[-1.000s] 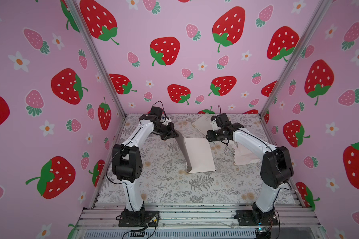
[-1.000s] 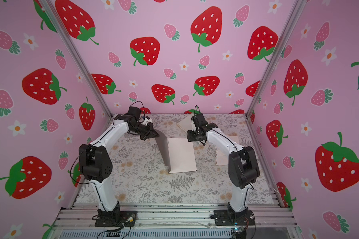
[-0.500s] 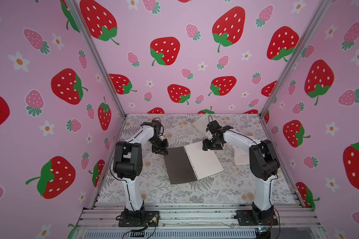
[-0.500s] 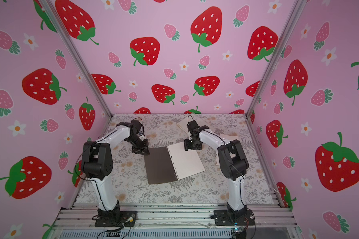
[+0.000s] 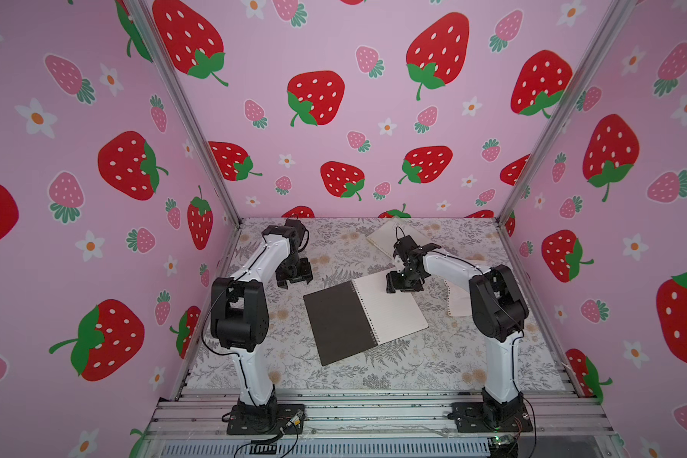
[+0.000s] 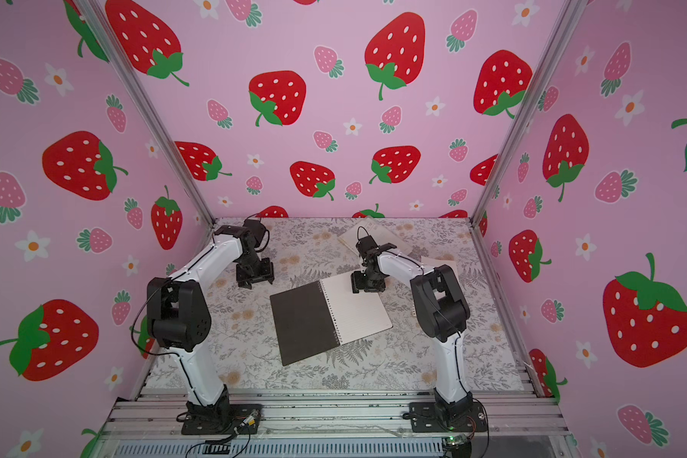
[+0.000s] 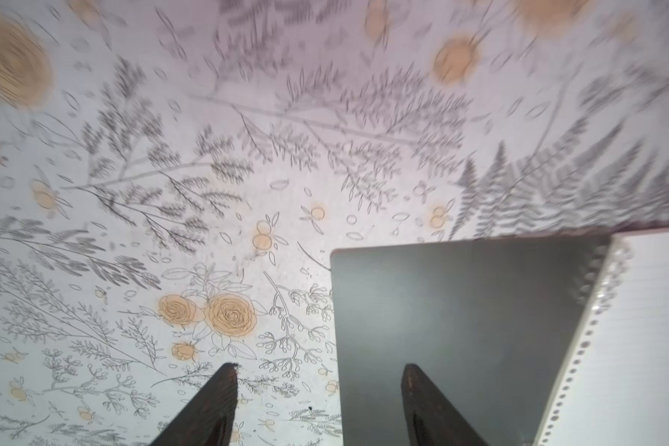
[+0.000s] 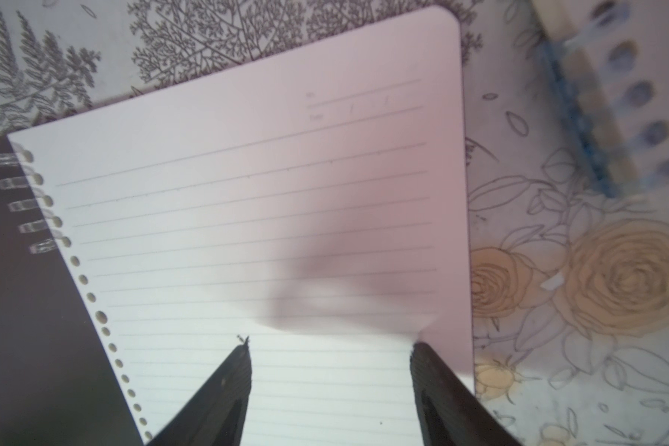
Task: Tear off pages from different notebooks
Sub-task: Open the notebook at the center of the board.
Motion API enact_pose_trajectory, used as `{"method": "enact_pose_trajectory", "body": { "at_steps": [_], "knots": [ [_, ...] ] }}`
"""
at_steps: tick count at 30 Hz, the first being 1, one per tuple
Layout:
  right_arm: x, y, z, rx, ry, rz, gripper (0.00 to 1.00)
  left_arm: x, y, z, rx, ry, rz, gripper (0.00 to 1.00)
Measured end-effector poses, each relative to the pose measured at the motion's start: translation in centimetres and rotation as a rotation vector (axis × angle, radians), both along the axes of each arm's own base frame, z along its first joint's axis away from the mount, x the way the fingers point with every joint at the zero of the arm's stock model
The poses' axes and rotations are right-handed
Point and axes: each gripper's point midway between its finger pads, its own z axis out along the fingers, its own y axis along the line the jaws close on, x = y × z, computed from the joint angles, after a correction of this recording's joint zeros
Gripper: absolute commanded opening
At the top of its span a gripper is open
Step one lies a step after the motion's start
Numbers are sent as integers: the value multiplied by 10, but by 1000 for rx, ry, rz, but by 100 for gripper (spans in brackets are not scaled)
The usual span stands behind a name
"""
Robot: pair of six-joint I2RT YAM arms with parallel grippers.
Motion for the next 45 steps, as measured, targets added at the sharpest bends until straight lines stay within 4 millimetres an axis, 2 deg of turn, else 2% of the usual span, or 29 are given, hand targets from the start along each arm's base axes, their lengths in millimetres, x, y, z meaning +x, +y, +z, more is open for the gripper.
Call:
{"method": "enact_pose_trajectory", "body": {
  "at_steps": [2,4,6,9,12,13,15,17,21,24,35,45],
  "knots": [
    [3,-3,1,-14,-17,-5,70,10,-13,16,-49,-76,-12,68],
    [7,-8,3,-28,-34,-16,72,21,-39,27,-122,-139,-44,68],
    [10,-14,7,-33,-50,-35,74,28,-68,27,-176,-162,-94,68],
    [14,-25,13,-29,-70,-70,80,35,-116,14,-234,-149,-185,68],
    [14,-35,15,-27,-72,-96,83,35,-160,-10,-277,-96,-265,67],
    [13,-38,14,-27,-70,-102,83,34,-171,-19,-286,-75,-282,64],
    [11,-42,10,-29,-60,-109,83,33,-185,-35,-303,-35,-300,49],
    [7,-43,5,-26,-46,-109,83,31,-190,-51,-316,12,-297,42],
    [-5,-39,-5,-4,-6,-95,82,25,-187,-77,-313,97,-271,42],
    [-8,-31,-4,26,1,-79,82,22,-183,-85,-306,132,-259,42],
    [-23,-2,1,117,19,9,81,23,-184,-78,-309,132,-262,42],
    [-23,10,21,185,-13,43,81,20,-182,-91,-299,166,-259,43]
  ]
}}
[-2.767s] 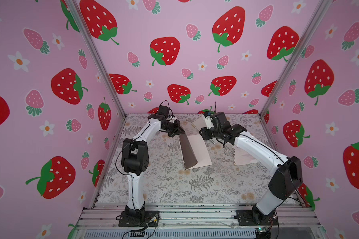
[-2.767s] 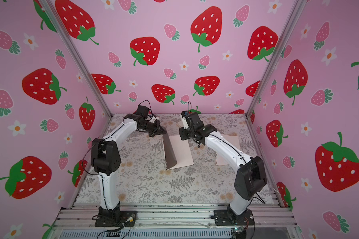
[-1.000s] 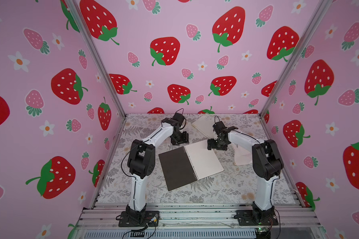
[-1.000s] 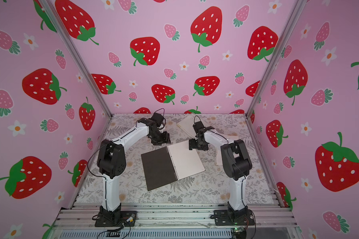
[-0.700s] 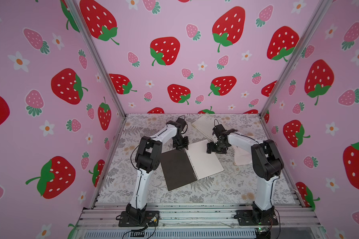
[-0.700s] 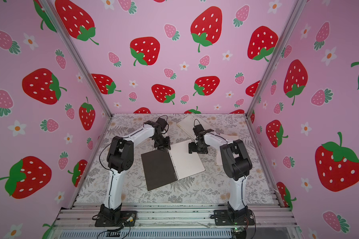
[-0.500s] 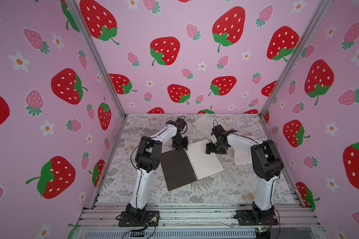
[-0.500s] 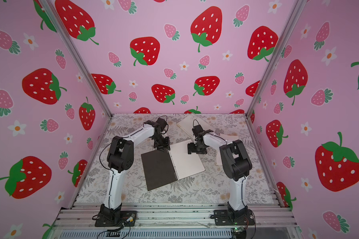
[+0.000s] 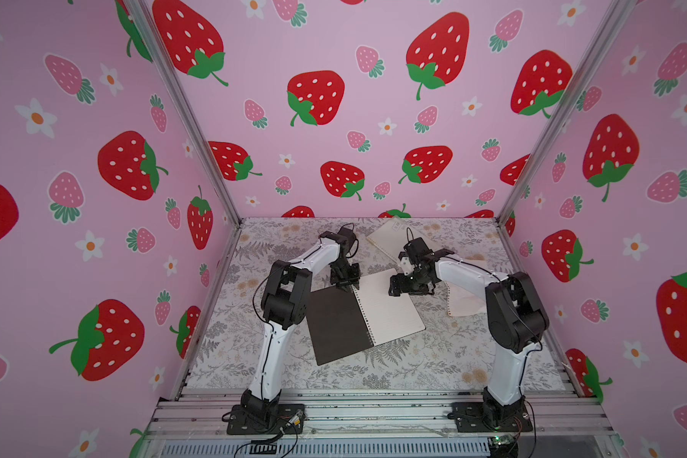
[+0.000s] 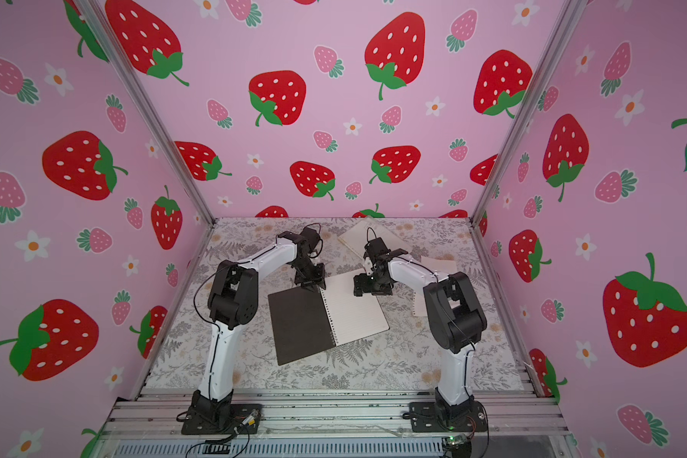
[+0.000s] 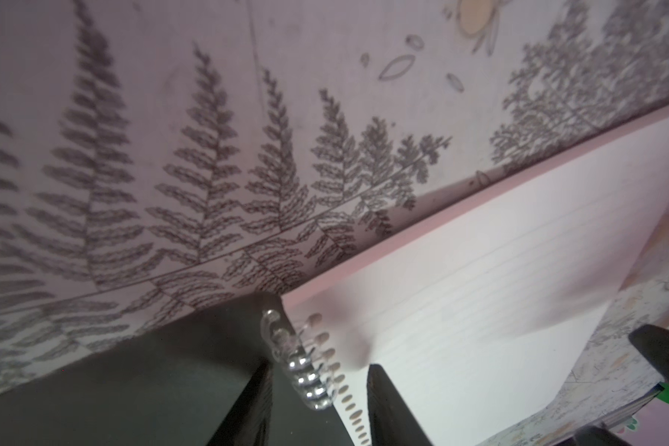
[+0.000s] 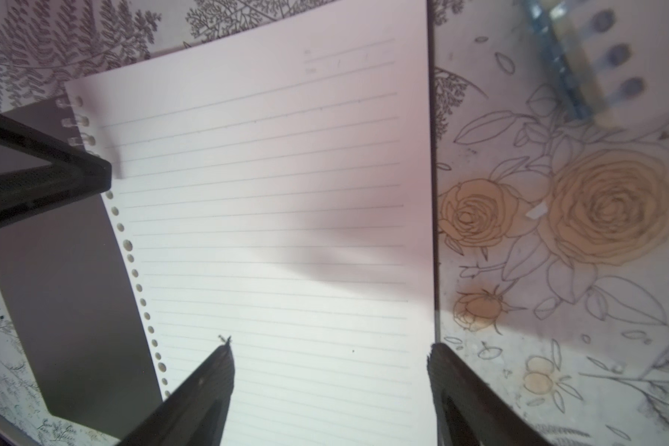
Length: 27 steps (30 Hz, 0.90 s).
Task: Tear off pages from different notebooks
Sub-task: Open the notebook at the center of the board.
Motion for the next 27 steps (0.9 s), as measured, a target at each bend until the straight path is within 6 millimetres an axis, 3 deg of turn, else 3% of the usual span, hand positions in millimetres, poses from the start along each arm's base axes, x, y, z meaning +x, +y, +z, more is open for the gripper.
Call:
{"method": "enact_pose_trajectory", "body": {
  "at_steps": [10,21,27],
  "knots": [
    [8,-6,-5,-50,-23,-13,85,0,0,0,0,0,0,42],
    [56,5,-17,-60,-73,-12,86,-6,3,-1,14,22,-15,42],
    [60,13,-21,-33,-68,2,86,-8,4,-1,19,31,-21,42]
  ]
}}
